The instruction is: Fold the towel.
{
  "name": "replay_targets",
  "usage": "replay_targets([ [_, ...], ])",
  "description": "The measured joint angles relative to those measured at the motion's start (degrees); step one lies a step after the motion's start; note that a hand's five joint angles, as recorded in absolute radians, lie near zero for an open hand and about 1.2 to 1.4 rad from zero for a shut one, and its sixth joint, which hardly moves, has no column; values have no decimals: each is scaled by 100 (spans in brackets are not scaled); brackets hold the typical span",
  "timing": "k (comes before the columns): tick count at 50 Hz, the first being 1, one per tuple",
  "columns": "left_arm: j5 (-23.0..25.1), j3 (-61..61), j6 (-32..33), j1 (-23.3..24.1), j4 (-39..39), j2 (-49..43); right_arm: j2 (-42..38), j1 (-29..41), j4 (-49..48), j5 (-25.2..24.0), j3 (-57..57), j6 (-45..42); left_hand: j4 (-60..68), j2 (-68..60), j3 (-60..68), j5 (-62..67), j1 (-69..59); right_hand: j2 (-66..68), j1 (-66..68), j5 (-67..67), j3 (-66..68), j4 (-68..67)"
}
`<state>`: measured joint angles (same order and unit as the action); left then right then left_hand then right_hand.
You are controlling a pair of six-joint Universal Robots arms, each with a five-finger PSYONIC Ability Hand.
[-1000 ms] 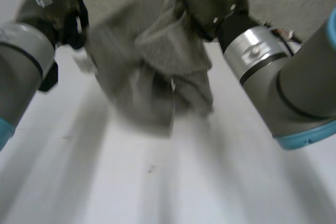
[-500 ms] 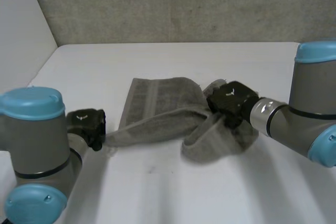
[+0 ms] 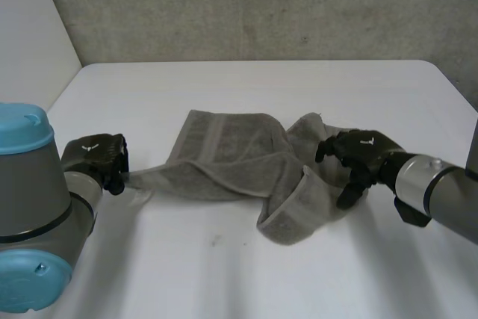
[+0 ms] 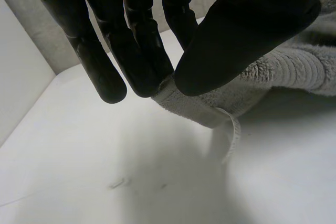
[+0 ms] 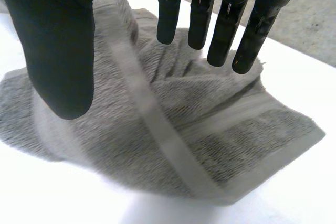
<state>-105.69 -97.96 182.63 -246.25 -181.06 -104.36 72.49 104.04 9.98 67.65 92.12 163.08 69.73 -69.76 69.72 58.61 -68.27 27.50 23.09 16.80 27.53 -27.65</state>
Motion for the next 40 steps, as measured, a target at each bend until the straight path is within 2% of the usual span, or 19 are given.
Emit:
replay_targets([
  [5, 10, -16, 0, -101, 0, -8, 181, 5, -300, -52, 407, 1, 0, 0, 0, 0, 0, 32, 19, 33, 47, -27],
  [9, 34, -17, -5, -234, -3, -25, 428, 11, -934, -88, 978, -24, 0, 0, 0, 0, 0, 254, 239, 228, 274, -249],
  [17, 50, -13, -9, -358, -21, -57, 483, 59, -1660, -97, 1313, -64, 0, 0, 0, 0, 0, 177, 219, 119, 169, -143],
  [22, 50, -18, -9, -389, -26, -79, 374, 157, -2013, -96, 1270, -90, 1, 0, 0, 0, 0, -122, 52, -107, -161, 188],
  [35, 53, -37, -3, -390, -26, -91, -148, 679, -2136, -50, 724, -117, 1, 0, 0, 0, 0, -51, 82, -13, -73, 99],
  [39, 56, -44, -1, -389, -25, -93, -305, 821, -2129, -19, 603, -125, 1, 0, 0, 0, 0, 1325, 1163, 1158, 1218, -1197],
  [40, 56, -47, 0, -389, -26, -93, -385, 872, -2123, 2, 543, -134, 1, 0, 0, 0, 0, 2916, 2559, 2750, 2864, -2856],
])
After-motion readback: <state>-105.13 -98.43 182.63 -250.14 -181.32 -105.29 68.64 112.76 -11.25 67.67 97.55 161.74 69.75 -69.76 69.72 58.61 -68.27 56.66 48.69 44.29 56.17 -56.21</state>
